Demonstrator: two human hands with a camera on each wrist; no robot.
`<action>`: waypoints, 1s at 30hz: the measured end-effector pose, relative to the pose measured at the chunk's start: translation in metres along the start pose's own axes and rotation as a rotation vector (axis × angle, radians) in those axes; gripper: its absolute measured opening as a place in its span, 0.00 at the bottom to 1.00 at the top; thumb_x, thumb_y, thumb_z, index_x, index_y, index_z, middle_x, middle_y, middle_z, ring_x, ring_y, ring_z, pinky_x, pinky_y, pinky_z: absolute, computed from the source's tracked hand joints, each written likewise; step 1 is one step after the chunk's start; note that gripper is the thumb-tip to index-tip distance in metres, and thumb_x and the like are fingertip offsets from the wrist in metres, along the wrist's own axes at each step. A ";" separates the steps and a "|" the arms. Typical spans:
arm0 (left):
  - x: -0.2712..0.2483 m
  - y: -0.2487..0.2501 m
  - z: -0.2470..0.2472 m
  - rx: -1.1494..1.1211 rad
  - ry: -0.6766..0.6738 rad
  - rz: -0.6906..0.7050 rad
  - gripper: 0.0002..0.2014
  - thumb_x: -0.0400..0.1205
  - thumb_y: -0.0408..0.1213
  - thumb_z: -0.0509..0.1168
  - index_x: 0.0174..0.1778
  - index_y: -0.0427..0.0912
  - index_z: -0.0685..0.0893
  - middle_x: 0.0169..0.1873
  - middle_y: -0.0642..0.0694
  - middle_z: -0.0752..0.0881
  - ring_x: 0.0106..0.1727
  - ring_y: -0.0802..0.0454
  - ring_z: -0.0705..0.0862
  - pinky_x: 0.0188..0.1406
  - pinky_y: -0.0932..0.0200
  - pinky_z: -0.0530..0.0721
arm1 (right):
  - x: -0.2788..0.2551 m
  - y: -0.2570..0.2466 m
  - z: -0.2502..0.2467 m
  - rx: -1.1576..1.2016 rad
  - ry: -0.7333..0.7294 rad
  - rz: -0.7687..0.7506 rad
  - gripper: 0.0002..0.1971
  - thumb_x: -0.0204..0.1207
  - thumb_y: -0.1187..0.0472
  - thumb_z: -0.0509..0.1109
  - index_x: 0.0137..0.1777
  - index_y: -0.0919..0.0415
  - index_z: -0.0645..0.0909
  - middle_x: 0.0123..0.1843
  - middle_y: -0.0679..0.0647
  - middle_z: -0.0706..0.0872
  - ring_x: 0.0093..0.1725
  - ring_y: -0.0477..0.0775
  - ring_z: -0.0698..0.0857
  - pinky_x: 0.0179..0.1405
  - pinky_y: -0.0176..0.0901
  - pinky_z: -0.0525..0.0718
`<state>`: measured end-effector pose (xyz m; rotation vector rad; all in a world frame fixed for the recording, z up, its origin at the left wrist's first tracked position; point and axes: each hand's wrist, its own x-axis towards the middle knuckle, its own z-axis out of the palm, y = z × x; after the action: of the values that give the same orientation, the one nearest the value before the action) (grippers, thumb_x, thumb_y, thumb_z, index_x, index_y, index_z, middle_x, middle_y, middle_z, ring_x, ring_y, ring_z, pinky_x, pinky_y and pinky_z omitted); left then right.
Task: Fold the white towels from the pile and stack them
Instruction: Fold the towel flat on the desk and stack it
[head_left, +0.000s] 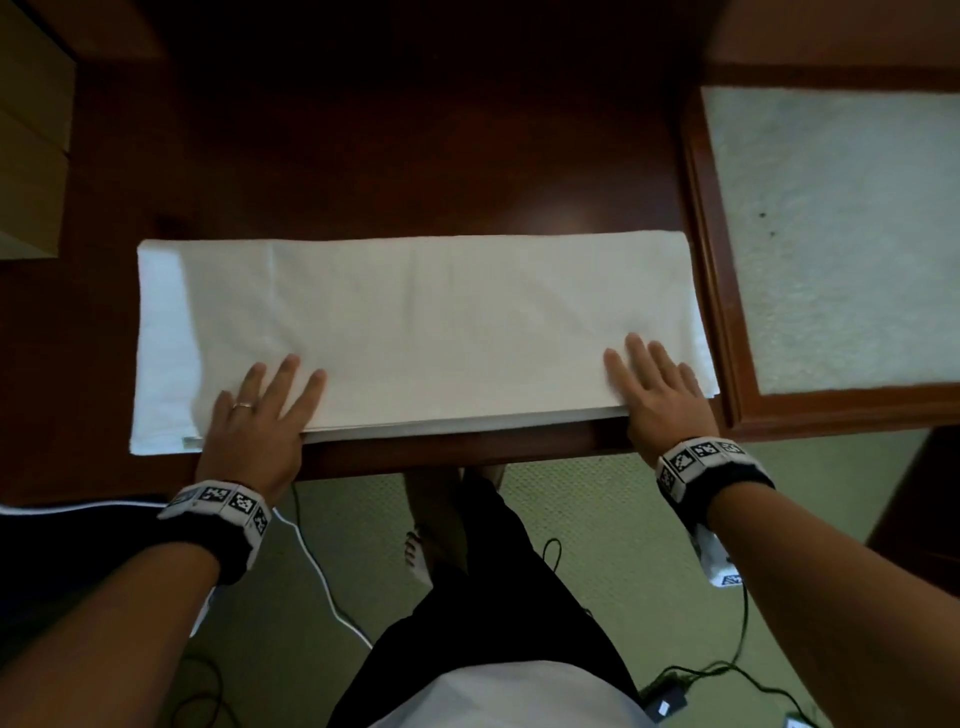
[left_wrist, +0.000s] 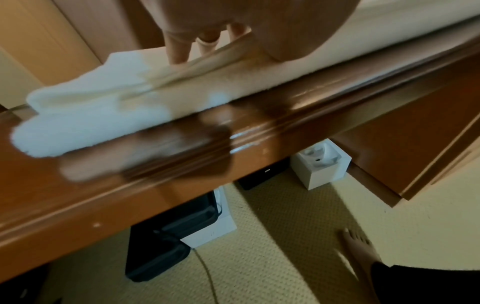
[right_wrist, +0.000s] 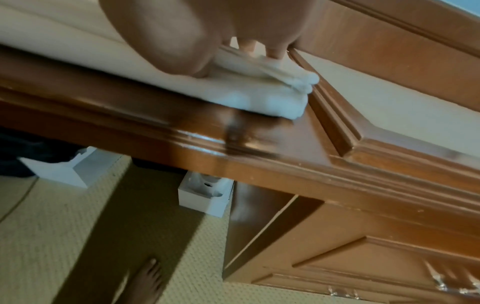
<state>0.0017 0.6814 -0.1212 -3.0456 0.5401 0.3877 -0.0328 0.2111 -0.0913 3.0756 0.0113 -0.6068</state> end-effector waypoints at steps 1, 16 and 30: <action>0.001 0.000 0.000 0.012 0.015 -0.001 0.46 0.69 0.24 0.74 0.85 0.47 0.67 0.84 0.37 0.65 0.80 0.26 0.66 0.70 0.23 0.70 | 0.001 -0.001 0.000 0.020 0.024 0.019 0.42 0.72 0.76 0.62 0.86 0.53 0.57 0.88 0.60 0.52 0.86 0.69 0.53 0.82 0.68 0.58; -0.020 -0.039 0.001 -0.046 0.089 0.041 0.27 0.79 0.30 0.58 0.77 0.37 0.78 0.78 0.35 0.75 0.74 0.26 0.76 0.68 0.29 0.75 | -0.015 -0.006 0.016 -0.003 0.086 0.107 0.35 0.73 0.72 0.67 0.82 0.64 0.63 0.84 0.70 0.62 0.83 0.73 0.61 0.79 0.73 0.63; -0.046 -0.060 -0.030 -0.042 -0.075 -0.034 0.25 0.75 0.35 0.69 0.69 0.32 0.84 0.73 0.34 0.81 0.69 0.30 0.82 0.60 0.33 0.84 | -0.008 -0.103 0.000 0.078 0.247 -0.480 0.19 0.81 0.49 0.59 0.62 0.58 0.85 0.70 0.59 0.84 0.64 0.70 0.84 0.45 0.60 0.90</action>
<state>-0.0121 0.7515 -0.0824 -3.0612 0.4826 0.5159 -0.0414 0.3143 -0.0886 3.2070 0.7587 -0.2249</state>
